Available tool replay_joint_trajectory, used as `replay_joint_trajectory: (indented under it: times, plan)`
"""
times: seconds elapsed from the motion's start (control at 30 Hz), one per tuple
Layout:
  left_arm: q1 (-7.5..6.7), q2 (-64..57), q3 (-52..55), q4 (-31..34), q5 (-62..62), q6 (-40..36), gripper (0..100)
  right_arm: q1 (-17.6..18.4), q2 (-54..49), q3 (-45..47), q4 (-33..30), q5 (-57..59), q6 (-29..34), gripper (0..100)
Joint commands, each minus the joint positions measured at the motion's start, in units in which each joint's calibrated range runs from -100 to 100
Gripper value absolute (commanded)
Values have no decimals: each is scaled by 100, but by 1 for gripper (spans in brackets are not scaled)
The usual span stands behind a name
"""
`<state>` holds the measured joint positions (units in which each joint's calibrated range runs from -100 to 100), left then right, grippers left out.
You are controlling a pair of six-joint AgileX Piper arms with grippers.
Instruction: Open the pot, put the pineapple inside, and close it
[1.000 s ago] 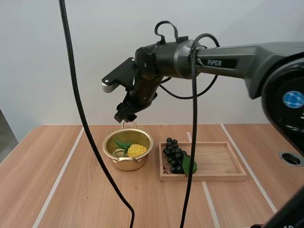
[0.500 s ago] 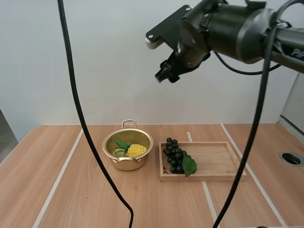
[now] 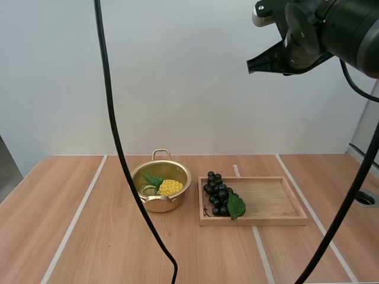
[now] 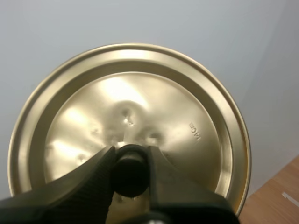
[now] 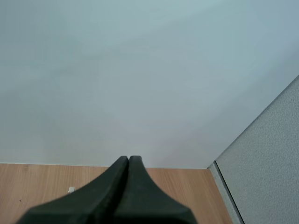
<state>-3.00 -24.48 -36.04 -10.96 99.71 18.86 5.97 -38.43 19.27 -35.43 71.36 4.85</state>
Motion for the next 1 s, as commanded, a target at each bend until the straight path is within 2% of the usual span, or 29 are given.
replay_joint_trajectory:
  times: [0.0,0.13,0.47,0.77,0.97]
  plan:
    - [-5,209,275,-136,29,-82,0,-39,-165,252,-17,22,179,0]
    - [-5,417,865,-210,29,-82,0,-38,-248,752,-27,-258,550,0]
    - [-5,548,3125,-327,-99,-6,0,-38,-275,2073,-53,-1651,611,0]
    - [-5,574,5237,-337,-1369,355,0,-38,-275,2408,-620,-1916,1054,0]
    - [-5,843,5988,-337,-1904,440,0,-38,-275,2408,-642,-1916,1080,0]
